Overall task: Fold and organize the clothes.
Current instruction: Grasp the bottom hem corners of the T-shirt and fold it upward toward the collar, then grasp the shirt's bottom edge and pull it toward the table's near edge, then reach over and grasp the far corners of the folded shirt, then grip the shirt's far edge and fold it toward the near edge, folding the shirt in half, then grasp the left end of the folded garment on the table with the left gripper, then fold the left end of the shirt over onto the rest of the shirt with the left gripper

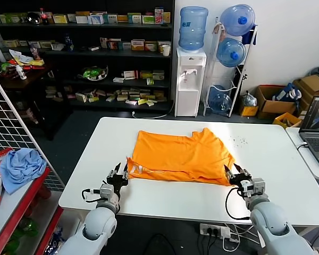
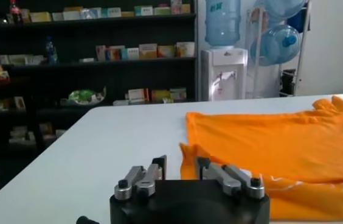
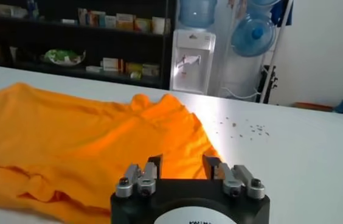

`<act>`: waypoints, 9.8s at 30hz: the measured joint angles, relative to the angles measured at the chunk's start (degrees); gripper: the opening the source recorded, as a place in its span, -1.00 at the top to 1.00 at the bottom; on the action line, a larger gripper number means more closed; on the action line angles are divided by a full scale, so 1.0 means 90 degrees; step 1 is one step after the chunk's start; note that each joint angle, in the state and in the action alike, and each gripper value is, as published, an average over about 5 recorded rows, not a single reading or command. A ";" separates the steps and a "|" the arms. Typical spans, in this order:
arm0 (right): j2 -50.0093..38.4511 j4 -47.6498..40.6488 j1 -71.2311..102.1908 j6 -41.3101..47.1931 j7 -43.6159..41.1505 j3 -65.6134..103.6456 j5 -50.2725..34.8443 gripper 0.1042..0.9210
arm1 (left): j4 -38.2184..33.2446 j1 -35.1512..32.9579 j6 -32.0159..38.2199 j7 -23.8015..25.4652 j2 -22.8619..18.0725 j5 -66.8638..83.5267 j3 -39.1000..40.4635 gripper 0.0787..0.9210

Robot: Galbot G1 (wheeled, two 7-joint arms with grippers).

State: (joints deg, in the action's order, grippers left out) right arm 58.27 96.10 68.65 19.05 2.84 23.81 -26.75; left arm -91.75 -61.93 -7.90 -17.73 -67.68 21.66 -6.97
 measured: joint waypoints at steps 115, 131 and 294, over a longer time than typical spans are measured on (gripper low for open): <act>-0.0904 0.1590 0.1673 0.0598 0.0186 0.0984 -0.0811 -0.62 | -0.1699 -0.1393 -0.0196 0.0040 0.0390 0.0207 0.0069 -0.47; -0.0608 -0.0869 -0.1495 0.0950 -0.0362 -0.0279 -0.1232 -0.76 | 0.0579 0.1240 -0.0486 0.0278 0.0072 0.1067 0.0801 -0.77; -0.0597 0.1748 0.1218 0.1477 0.0620 0.0341 -0.0563 -0.76 | -0.0466 -0.0127 -0.1368 -0.0246 0.1252 0.2479 -0.0293 0.90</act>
State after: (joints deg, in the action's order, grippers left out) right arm 52.90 111.83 79.61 32.34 8.42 26.89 -31.82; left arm -95.94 -63.07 -20.21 -19.94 -56.41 43.97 -9.61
